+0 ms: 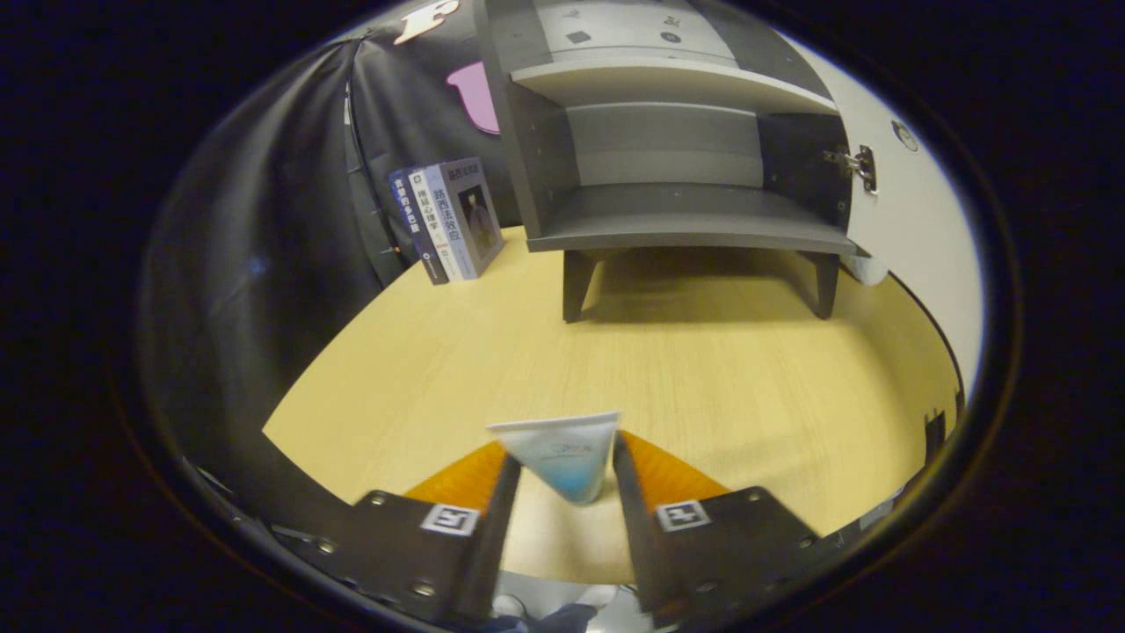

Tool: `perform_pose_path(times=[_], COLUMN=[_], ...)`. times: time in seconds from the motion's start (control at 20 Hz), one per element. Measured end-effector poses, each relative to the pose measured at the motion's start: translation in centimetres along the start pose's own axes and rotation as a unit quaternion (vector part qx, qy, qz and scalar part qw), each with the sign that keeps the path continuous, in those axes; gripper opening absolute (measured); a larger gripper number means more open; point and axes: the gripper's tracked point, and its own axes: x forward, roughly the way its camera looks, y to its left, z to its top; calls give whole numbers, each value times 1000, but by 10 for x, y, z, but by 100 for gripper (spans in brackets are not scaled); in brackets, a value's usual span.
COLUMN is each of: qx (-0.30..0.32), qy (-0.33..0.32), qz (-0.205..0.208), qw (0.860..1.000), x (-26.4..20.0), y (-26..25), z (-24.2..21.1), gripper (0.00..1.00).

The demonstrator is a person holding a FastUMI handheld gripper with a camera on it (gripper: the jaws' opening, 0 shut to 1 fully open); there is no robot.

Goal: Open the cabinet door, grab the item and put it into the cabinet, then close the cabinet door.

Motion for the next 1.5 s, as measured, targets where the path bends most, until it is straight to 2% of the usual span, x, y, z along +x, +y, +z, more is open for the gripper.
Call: perform_pose_path(times=[0.05,0.25,0.4,0.7,0.95,1.1,1.25,1.5], qx=[-1,-4,-17,-44,-40,-38,-18,2], qy=[6,-18,-44,-128,-200,-230,-221,-190], qz=[7,14,14,4,-2,-13,-21,-48], qw=[1000,1000,999,991,979,972,975,981], x=[-3,-22,-46,-111,-139,-133,-107,-54], y=[1,0,-2,-10,-16,-27,-40,-67], z=[-1,30,71,200,308,364,401,429], gripper=[51,51,51,51,51,51,50,50])
